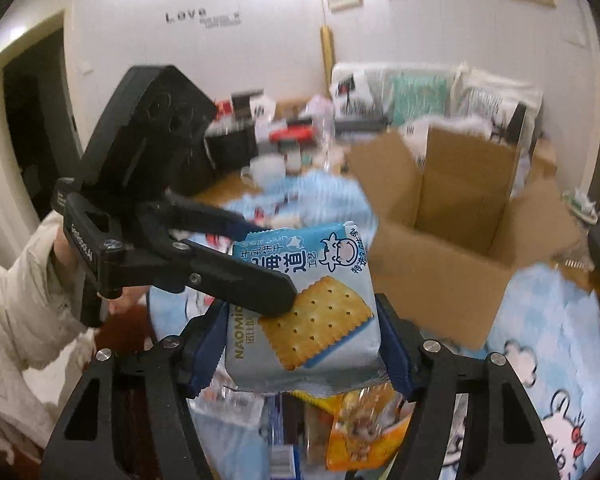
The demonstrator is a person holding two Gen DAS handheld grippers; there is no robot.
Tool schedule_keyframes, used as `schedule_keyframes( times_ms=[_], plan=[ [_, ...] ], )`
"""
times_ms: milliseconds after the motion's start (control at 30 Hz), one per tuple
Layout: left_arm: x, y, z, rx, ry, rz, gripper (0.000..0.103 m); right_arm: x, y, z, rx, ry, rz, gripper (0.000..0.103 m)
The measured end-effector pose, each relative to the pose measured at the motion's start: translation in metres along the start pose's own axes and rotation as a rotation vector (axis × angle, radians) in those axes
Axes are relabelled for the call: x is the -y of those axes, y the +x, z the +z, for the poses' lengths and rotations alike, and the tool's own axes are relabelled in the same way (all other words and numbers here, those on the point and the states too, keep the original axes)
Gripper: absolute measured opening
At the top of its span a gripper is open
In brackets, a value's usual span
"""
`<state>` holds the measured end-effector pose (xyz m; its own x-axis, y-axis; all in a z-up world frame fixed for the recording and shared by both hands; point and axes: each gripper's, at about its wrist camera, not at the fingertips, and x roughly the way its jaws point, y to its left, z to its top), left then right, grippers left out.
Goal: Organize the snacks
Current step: 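Carry the blue cracker pack into the cardboard box and open both grippers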
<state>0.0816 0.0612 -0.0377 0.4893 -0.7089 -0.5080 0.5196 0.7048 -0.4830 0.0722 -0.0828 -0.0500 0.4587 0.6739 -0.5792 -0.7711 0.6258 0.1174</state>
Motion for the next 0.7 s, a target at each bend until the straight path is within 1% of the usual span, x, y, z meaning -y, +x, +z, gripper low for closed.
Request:
schedule_keyframes(
  times_ms=[67, 167, 233, 333, 400, 467, 567, 700],
  plan=[
    [0.004, 0.001, 0.018, 0.000, 0.007, -0.020, 0.053, 0.004, -0.005, 0.009, 0.037, 0.003, -0.011, 0.064],
    [0.006, 0.006, 0.055, -0.007, 0.035, 0.030, 0.053, 0.016, -0.005, 0.027, 0.077, 0.017, -0.036, 0.064],
    [0.003, 0.014, 0.080, -0.021, 0.048, 0.055, 0.053, 0.034, -0.004, 0.041, 0.096, 0.063, -0.026, 0.064],
    [-0.010, 0.032, 0.115, -0.049, 0.039, 0.097, 0.053, 0.067, 0.004, 0.062, 0.104, 0.137, -0.011, 0.064],
    [-0.024, 0.046, 0.134, -0.077, 0.024, 0.115, 0.053, 0.091, 0.012, 0.076, 0.082, 0.192, 0.000, 0.064],
    [-0.035, 0.063, 0.145, -0.110, 0.013, 0.148, 0.053, 0.114, 0.025, 0.090, 0.045, 0.241, -0.002, 0.064],
    [-0.053, 0.083, 0.150, -0.149, -0.004, 0.180, 0.053, 0.138, 0.047, 0.102, -0.034, 0.278, -0.035, 0.063],
    [-0.068, 0.095, 0.145, -0.169, -0.020, 0.202, 0.055, 0.152, 0.066, 0.106, -0.096, 0.291, -0.061, 0.064]
  ],
)
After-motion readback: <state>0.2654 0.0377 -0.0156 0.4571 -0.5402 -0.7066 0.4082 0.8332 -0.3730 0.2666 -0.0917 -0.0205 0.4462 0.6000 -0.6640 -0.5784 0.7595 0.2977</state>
